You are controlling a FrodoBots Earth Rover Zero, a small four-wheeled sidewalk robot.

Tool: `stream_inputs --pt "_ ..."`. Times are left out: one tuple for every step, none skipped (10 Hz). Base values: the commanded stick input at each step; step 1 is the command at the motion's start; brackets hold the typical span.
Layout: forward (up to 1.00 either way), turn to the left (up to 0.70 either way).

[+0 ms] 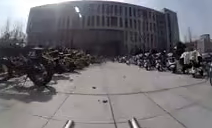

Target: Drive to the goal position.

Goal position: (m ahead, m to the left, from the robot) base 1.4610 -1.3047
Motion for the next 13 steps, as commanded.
stream_inputs --pt "1.00 -0.27" --pt "1.00 -0.27" --pt "1.00 -0.05" --pt "1.00 0.00" --pt "1.00 0.00" --pt "1.00 0.00" --pt "1.00 0.00" --pt "1.00 0.00" --pt "1.00 0.00" --pt "0.85 0.00" --pt "0.35 0.00" --pt "0.00 0.12" --pt "0.00 0.45"
